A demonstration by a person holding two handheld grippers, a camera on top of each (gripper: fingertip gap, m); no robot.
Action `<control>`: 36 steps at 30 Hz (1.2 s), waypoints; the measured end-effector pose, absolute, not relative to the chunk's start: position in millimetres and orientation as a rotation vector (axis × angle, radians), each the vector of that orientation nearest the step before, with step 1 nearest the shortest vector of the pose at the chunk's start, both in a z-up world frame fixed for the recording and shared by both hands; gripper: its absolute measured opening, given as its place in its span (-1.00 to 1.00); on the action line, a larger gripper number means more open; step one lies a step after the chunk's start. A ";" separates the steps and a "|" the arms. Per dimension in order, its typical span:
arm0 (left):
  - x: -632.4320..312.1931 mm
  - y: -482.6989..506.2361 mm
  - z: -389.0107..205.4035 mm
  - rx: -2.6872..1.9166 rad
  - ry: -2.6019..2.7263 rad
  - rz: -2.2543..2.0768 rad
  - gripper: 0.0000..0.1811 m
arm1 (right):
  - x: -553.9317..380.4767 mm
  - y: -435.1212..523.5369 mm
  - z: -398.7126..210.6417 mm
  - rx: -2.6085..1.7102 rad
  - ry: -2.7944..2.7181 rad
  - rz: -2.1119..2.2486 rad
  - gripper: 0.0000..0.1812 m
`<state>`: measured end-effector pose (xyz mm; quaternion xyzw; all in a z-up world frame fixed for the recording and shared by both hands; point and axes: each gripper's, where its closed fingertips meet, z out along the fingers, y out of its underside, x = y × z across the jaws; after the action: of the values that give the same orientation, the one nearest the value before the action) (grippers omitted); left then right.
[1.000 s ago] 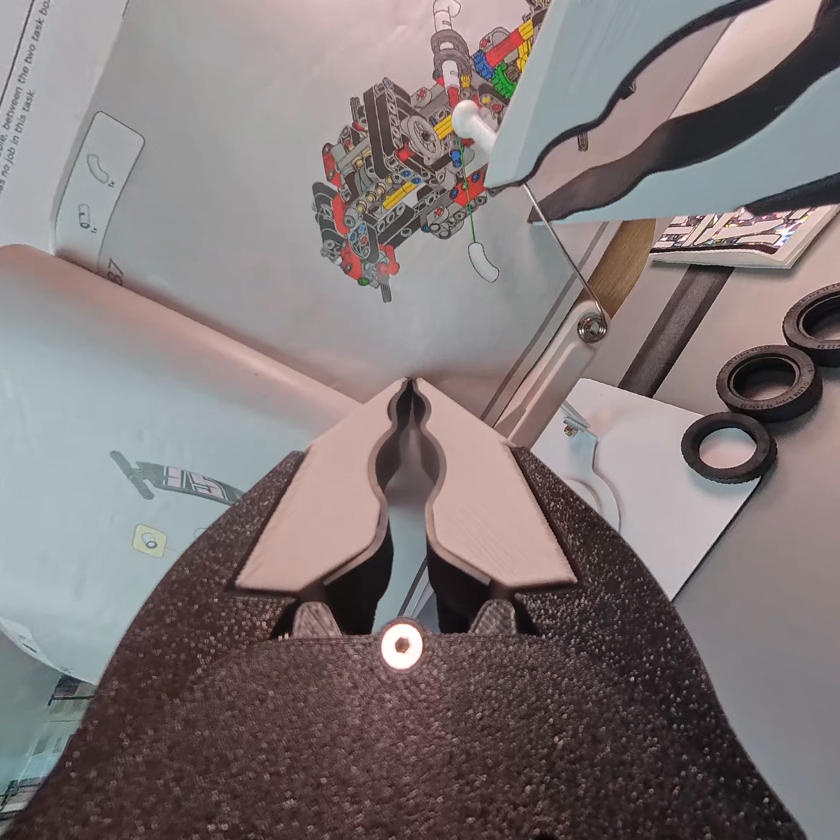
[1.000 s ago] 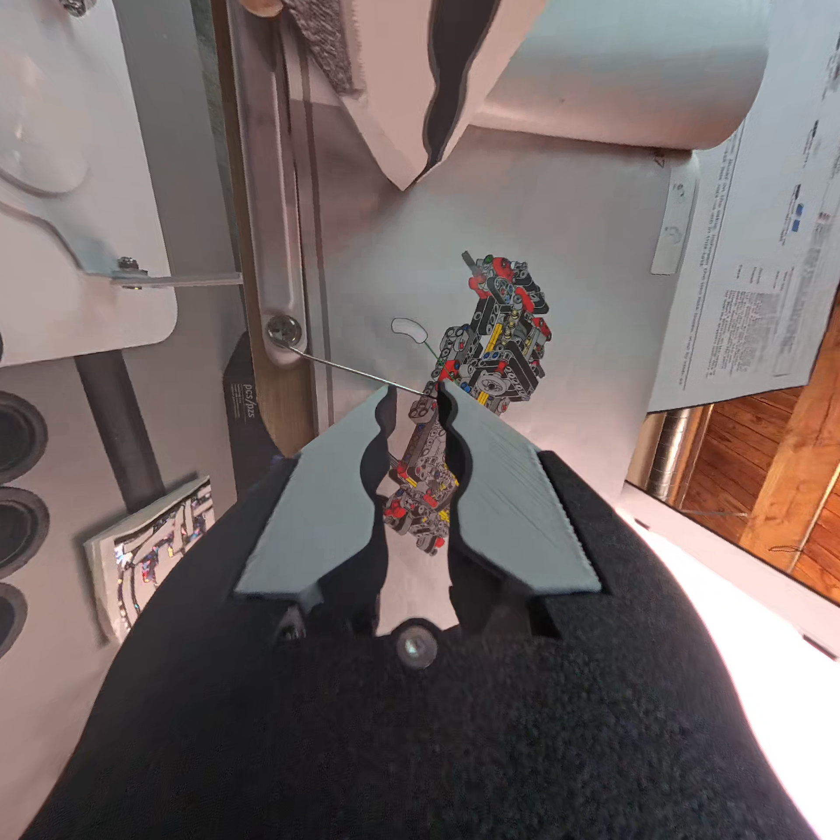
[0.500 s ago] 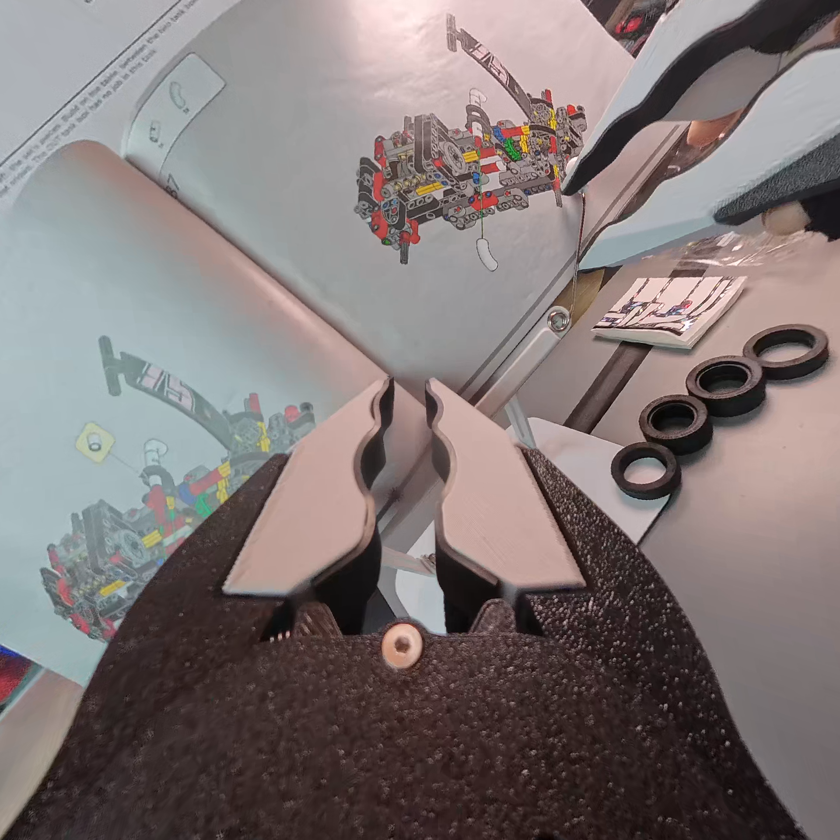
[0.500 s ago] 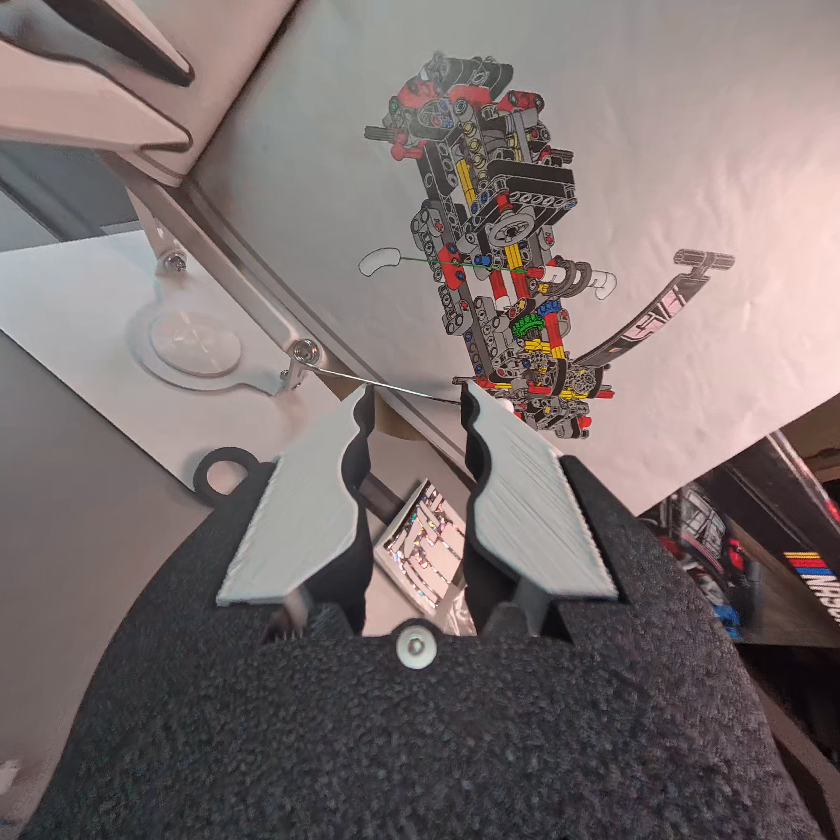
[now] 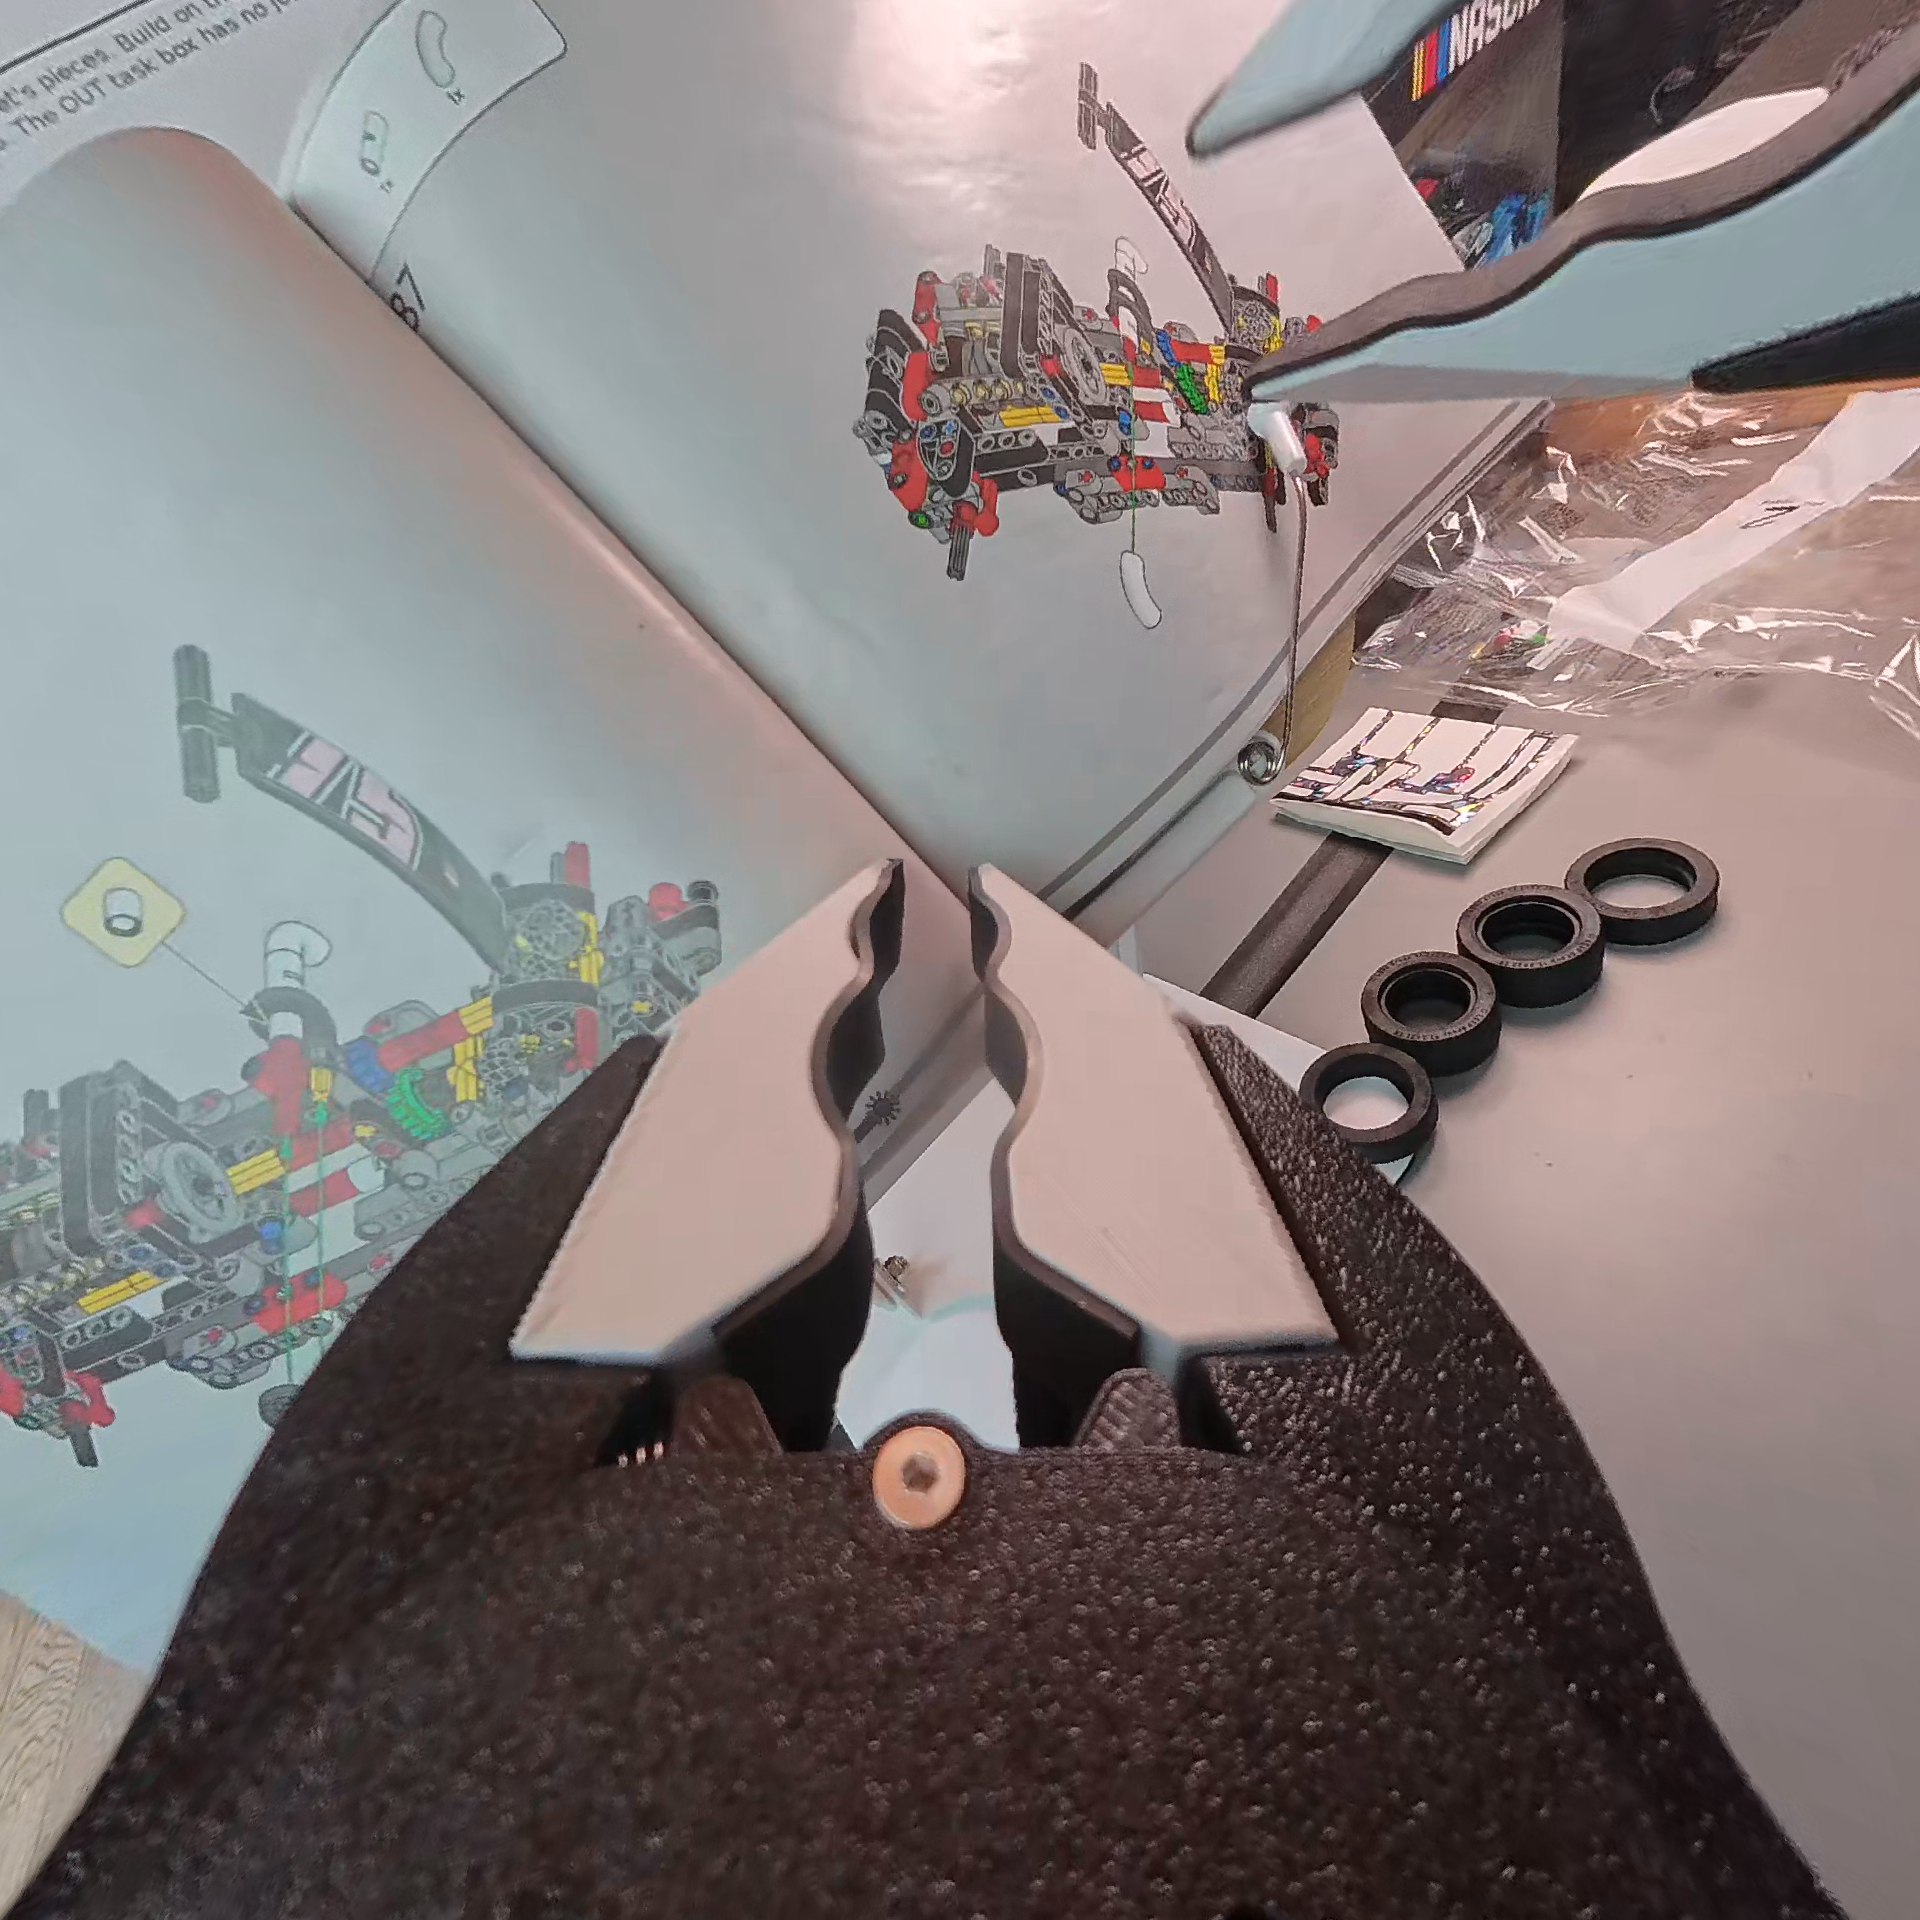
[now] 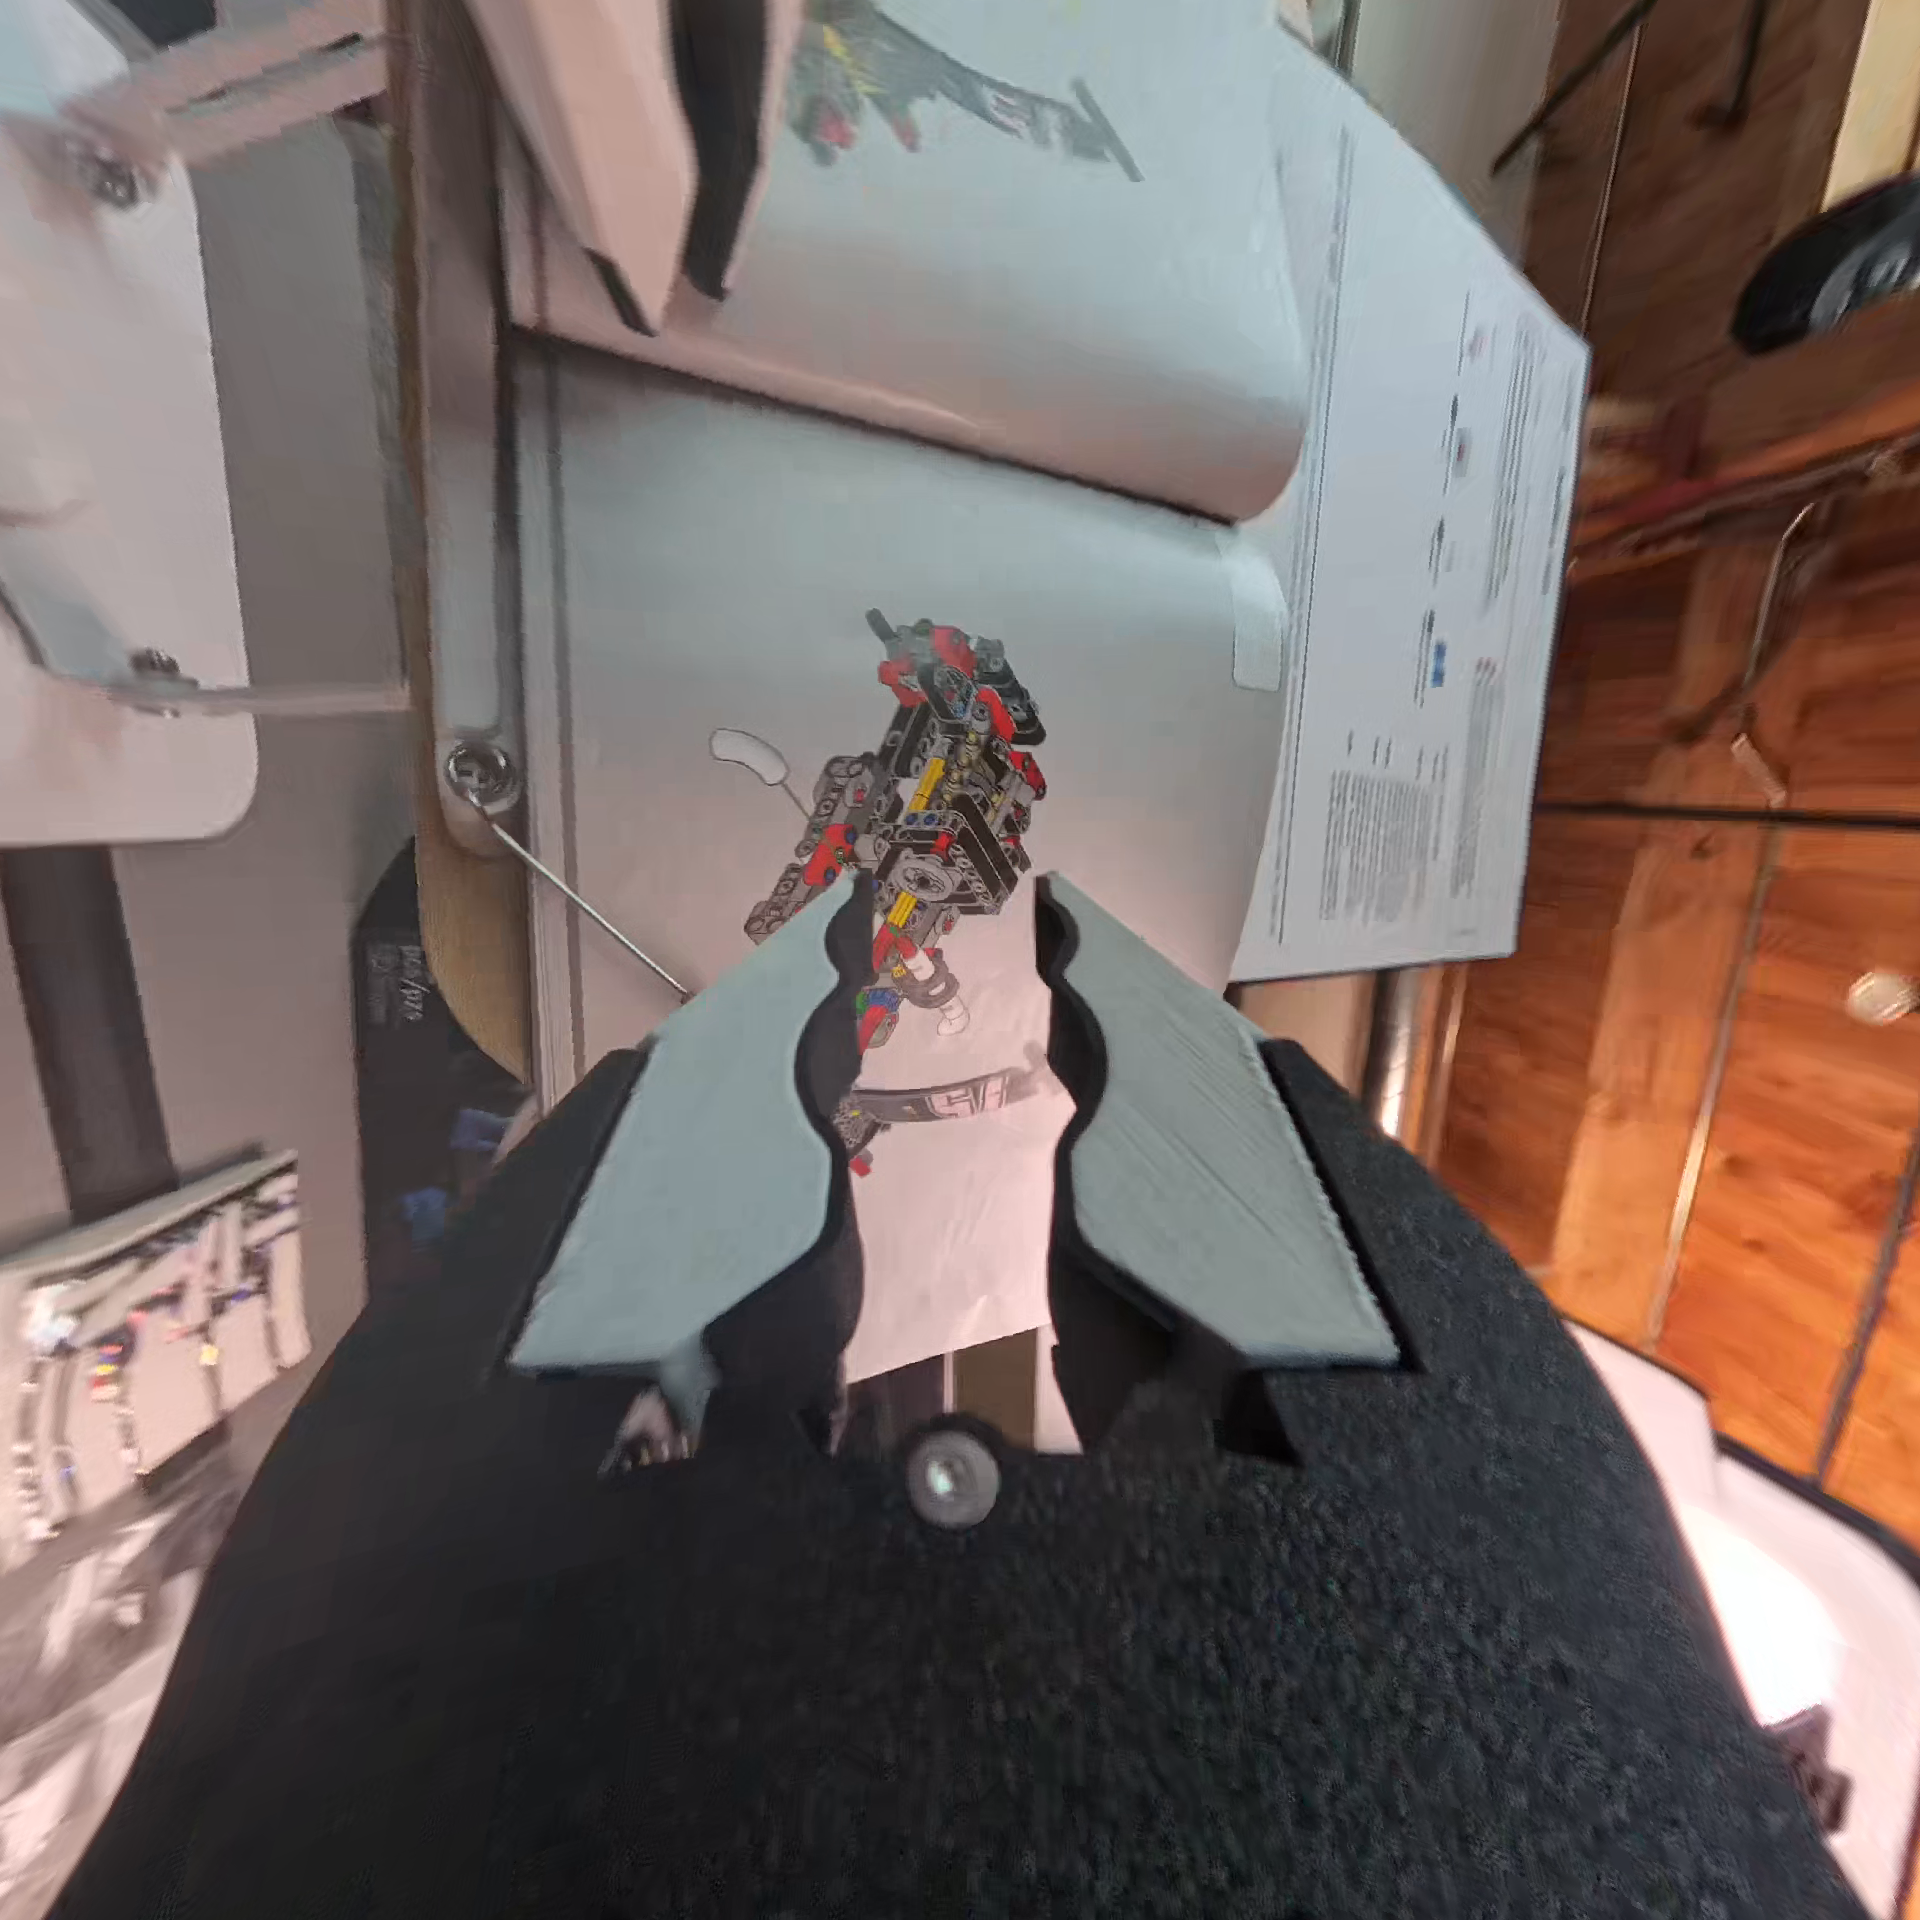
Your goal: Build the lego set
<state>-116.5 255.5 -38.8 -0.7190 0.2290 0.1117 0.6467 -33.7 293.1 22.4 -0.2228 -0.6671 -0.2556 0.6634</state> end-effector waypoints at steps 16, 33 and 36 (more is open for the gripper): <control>-176.6 192.6 -21.0 -1.530 0.065 -0.023 -0.78 | -103.5 241.6 -25.3 -1.173 -1.295 0.313 -0.82; -205.2 193.3 -147.2 -1.757 -0.339 -0.492 -0.25 | -159.6 258.3 -29.5 -1.194 -1.378 0.060 -0.80; -209.7 202.5 -148.2 -1.793 -0.269 -0.372 -0.83 | -159.0 258.2 -29.9 -1.193 -1.389 0.050 -0.80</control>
<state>-209.7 202.5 -148.2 -0.7738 -0.1163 -0.1607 0.6015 -159.0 258.2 -29.9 -0.5166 -0.6013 0.0216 0.6092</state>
